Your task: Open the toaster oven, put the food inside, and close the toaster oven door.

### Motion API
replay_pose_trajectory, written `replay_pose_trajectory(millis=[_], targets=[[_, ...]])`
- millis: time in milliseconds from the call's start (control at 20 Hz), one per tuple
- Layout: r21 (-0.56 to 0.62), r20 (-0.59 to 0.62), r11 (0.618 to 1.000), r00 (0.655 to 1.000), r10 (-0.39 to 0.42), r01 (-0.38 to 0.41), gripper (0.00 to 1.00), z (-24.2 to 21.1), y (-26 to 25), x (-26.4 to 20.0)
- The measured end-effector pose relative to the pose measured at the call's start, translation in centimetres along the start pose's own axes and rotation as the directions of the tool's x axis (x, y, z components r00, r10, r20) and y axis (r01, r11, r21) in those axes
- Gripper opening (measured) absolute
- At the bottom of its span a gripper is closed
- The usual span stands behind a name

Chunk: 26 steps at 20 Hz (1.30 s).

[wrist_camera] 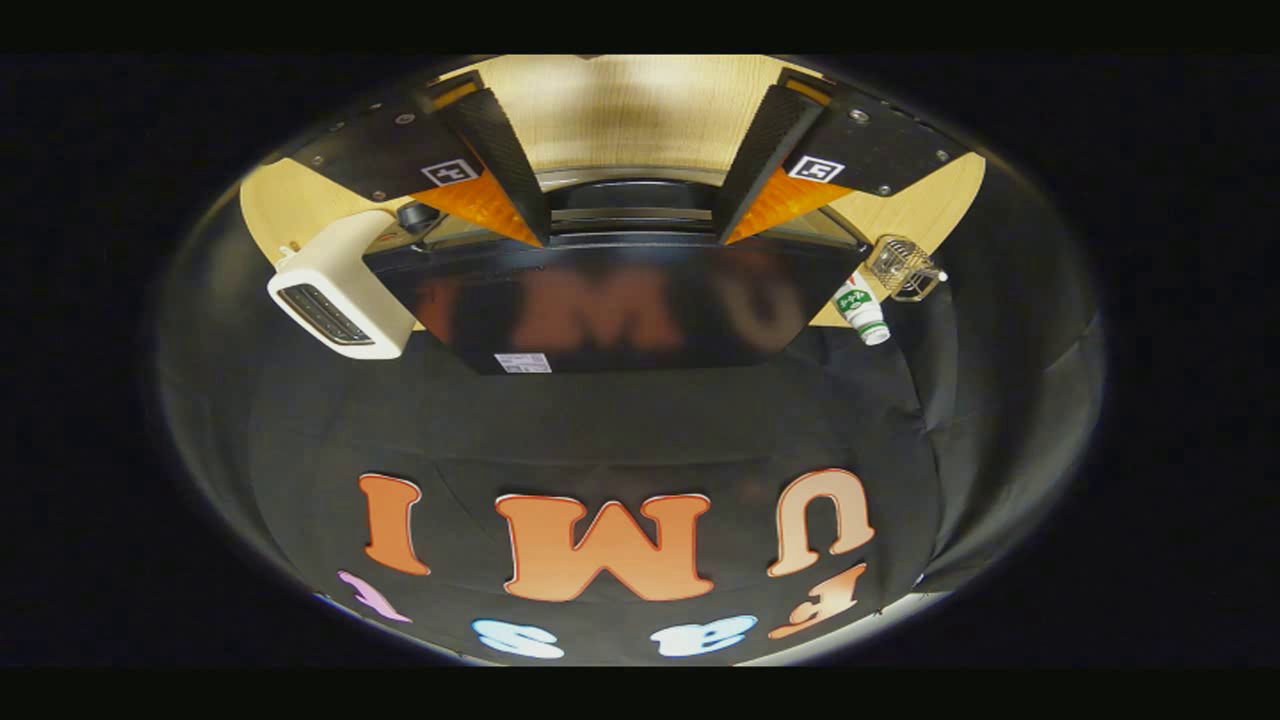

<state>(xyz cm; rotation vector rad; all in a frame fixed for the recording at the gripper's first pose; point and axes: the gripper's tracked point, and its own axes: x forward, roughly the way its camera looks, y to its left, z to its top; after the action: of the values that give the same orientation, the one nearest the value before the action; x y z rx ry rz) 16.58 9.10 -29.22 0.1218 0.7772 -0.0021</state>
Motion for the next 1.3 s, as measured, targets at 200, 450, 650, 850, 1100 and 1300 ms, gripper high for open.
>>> replay_pose_trajectory(millis=[200, 450, 650, 850, 1100, 1300], targets=[[-0.004, 0.007, 1.000, 1.000, 0.005, -0.005, 0.94, -1.8, -0.1, -2.1], [-0.004, -0.031, 1.000, 0.999, 0.029, -0.029, 0.94, -4.8, 0.0, -4.6], [-0.026, -0.068, 0.998, 0.996, 0.055, -0.057, 0.94, -7.5, 0.2, -6.1], [-0.029, -0.103, 0.996, 0.992, 0.078, -0.081, 0.93, -10.0, 0.1, -7.1], [0.036, -0.169, 0.990, 0.976, 0.139, -0.135, 0.94, -13.0, 0.1, -8.0], [0.142, -0.228, 0.974, 0.951, 0.208, -0.178, 0.90, -15.0, 0.3, -8.2]])
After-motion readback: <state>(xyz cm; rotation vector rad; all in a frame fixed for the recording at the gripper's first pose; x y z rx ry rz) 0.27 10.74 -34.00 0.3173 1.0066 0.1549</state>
